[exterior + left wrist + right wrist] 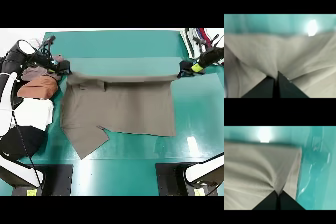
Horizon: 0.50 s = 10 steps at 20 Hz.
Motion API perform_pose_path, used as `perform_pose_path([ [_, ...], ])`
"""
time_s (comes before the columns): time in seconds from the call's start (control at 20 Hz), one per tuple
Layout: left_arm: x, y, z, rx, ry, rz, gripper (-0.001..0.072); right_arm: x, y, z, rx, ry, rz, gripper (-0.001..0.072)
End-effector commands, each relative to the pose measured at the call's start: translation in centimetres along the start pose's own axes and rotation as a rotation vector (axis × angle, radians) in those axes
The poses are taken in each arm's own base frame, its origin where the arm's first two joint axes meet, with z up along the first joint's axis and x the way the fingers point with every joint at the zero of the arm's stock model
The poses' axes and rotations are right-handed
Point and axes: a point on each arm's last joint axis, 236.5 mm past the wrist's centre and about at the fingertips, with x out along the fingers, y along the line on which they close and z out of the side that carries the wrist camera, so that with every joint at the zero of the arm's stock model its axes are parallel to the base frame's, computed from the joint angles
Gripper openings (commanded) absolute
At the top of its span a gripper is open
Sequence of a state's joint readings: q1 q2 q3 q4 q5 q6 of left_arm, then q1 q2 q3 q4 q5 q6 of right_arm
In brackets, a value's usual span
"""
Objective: Fold the shirts.
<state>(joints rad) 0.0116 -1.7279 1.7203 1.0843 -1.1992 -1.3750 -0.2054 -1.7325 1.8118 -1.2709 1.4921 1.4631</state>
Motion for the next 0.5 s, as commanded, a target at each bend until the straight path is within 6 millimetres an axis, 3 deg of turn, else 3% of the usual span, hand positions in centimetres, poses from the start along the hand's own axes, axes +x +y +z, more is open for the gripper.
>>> perform_pose_path([
  [0.0,1.8,2.7,-5.5,0.032,0.187,0.052,0.0027,3.0,0.1,-3.9,0.006,0.102,0.006,0.0020],
  [0.2,4.1,4.0,-8.5,-0.015,0.237,0.060,0.0027,6.2,1.2,-6.9,0.000,0.177,0.012,0.0023],
  [0.25,4.1,4.0,-8.7,-0.020,0.243,0.061,0.0027,6.9,1.4,-7.6,-0.001,0.194,0.013,0.0053],
  [0.3,4.0,4.1,-8.8,-0.042,0.247,0.062,0.0106,7.3,1.4,-8.0,0.004,0.205,0.013,0.0199],
  [0.35,3.6,4.1,-8.9,-0.061,0.251,0.065,0.0499,7.4,1.3,-8.2,0.021,0.212,0.012,0.0346],
  [0.4,2.9,4.1,-8.9,-0.082,0.257,0.067,0.0600,6.8,1.1,-8.3,0.025,0.217,0.013,0.0373],
  [0.45,1.8,4.1,-8.9,-0.085,0.261,0.065,0.0532,5.8,1.0,-8.4,0.024,0.221,0.015,0.0373],
])
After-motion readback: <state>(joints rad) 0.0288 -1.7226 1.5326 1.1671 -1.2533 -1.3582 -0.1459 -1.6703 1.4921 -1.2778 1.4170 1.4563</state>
